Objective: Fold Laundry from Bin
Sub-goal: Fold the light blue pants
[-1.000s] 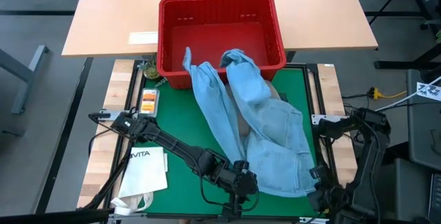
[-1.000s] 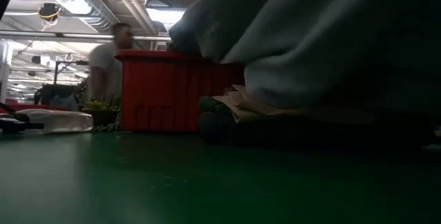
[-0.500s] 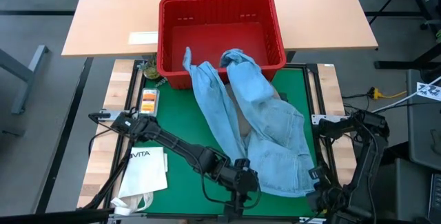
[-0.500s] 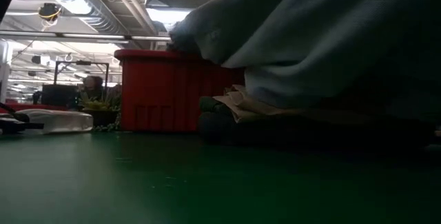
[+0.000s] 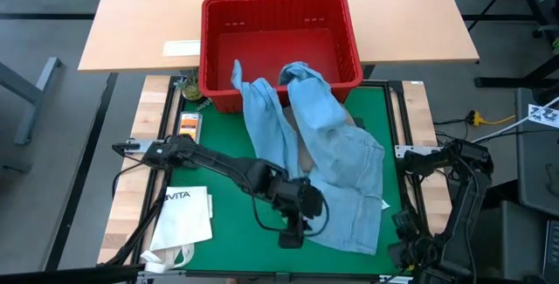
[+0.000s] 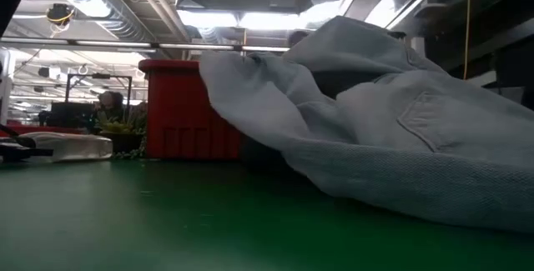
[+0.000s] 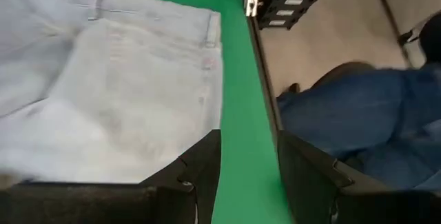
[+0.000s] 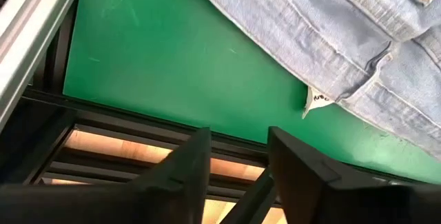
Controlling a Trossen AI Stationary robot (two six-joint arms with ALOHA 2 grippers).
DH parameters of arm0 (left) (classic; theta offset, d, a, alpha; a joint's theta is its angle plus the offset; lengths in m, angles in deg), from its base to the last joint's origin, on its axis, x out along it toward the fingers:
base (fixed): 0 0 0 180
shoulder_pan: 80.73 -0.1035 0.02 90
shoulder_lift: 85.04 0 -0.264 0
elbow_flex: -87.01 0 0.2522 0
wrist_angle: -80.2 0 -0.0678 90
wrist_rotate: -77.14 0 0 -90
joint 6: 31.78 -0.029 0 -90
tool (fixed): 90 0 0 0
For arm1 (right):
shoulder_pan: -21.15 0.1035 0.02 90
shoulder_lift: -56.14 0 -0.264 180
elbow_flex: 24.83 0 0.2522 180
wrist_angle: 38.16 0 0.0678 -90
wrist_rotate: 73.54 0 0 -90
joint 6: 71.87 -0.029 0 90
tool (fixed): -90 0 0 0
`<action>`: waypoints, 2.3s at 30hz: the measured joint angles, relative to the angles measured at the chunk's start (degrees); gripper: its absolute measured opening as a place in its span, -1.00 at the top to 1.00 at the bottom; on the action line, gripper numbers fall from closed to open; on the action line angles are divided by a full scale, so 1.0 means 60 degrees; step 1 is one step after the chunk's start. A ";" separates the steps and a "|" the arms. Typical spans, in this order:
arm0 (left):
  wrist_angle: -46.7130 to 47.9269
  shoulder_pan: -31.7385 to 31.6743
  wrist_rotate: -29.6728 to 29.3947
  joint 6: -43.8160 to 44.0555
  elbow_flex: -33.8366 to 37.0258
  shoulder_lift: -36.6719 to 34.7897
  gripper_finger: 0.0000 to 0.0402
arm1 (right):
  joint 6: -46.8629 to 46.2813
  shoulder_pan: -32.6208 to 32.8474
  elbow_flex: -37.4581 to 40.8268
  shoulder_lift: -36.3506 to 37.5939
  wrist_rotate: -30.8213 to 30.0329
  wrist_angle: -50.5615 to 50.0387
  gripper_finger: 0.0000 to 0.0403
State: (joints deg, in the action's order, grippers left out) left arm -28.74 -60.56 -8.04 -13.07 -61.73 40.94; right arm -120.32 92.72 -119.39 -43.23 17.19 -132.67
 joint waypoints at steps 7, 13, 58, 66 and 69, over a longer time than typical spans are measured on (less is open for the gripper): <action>0.2297 -0.0358 -0.2138 -0.0464 -0.0010 -0.1492 0.31 | 0.0046 0.0000 0.0000 0.0000 -0.0014 -0.0011 0.18; 0.3979 -0.0485 -0.5248 0.0372 -0.0015 -0.2705 0.32 | 0.0156 0.0011 -0.0007 0.0004 -0.0313 -0.0036 0.18; 0.5158 -0.7052 -0.4510 0.3591 0.3486 -0.3631 0.32 | 0.0122 0.0015 -0.0007 0.0007 -0.1637 0.0552 0.18; 0.4951 -0.6774 -0.5016 0.3548 0.4885 -0.3638 0.32 | 0.0122 0.0007 -0.0007 0.0007 -0.1704 0.0557 0.18; 0.4883 -0.6761 -0.4996 0.3532 0.5305 -0.3678 0.32 | 0.0122 0.0007 -0.0006 0.0007 -0.1704 0.0559 0.18</action>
State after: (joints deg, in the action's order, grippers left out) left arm 0.56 -101.13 -38.02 8.12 -29.90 18.87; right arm -119.59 92.77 -119.42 -43.18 6.96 -129.31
